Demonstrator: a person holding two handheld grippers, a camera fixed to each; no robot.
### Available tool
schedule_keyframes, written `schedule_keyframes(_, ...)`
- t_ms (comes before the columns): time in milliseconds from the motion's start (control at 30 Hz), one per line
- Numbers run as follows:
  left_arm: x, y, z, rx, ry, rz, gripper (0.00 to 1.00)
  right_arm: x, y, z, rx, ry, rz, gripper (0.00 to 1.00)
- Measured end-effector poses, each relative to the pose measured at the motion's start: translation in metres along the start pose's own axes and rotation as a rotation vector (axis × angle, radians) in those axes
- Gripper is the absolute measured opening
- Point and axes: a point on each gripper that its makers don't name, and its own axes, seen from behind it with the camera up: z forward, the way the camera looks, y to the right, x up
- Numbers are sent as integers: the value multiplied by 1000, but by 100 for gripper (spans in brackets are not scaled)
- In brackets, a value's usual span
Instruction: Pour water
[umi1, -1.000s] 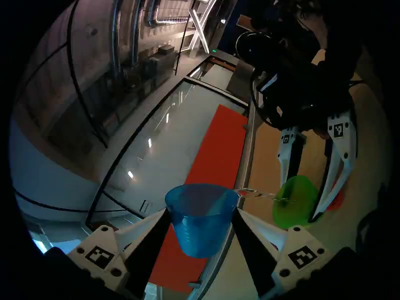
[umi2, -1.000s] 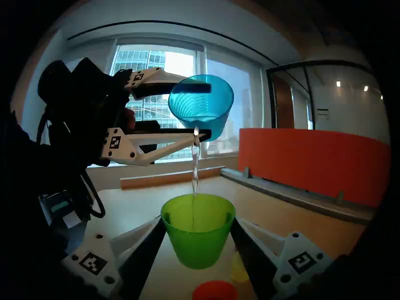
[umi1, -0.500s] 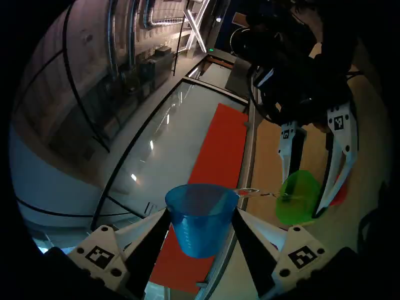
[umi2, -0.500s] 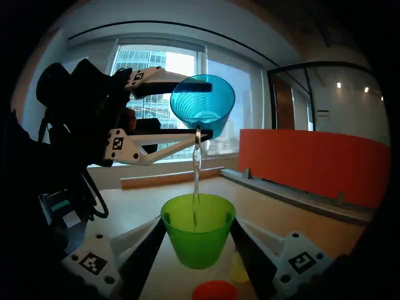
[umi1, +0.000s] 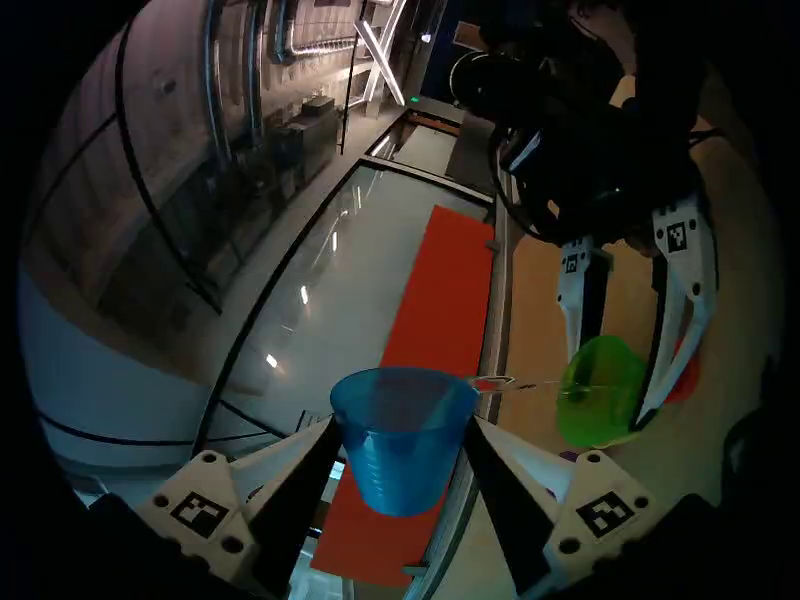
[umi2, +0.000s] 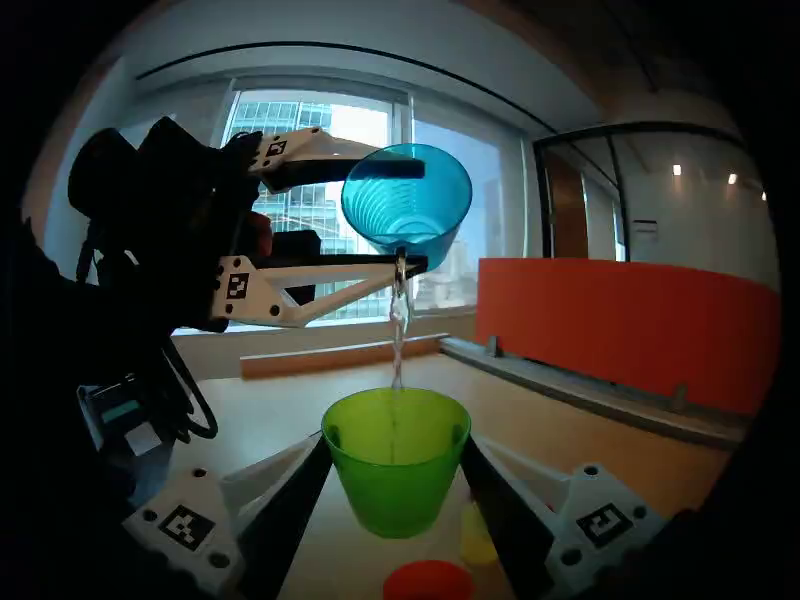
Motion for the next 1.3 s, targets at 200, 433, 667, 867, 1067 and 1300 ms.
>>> schedule_keyframes(200,1,-1,1,4,2,22,84,0,0,1,0,-1,-1,89)
schedule_keyframes(433,2,0,2,7,5,38,84,2,-1,1,2,3,-4,89)
schedule_keyframes(667,4,-4,0,13,3,73,84,3,-2,0,3,4,-9,89)
schedule_keyframes(867,5,-7,0,20,5,94,84,3,-1,-1,1,4,-9,89)
schedule_keyframes(1067,6,-10,0,26,4,123,84,2,-1,-1,0,3,-11,89)
schedule_keyframes(1300,8,-8,-2,31,5,161,84,2,-2,-1,1,4,-11,89)
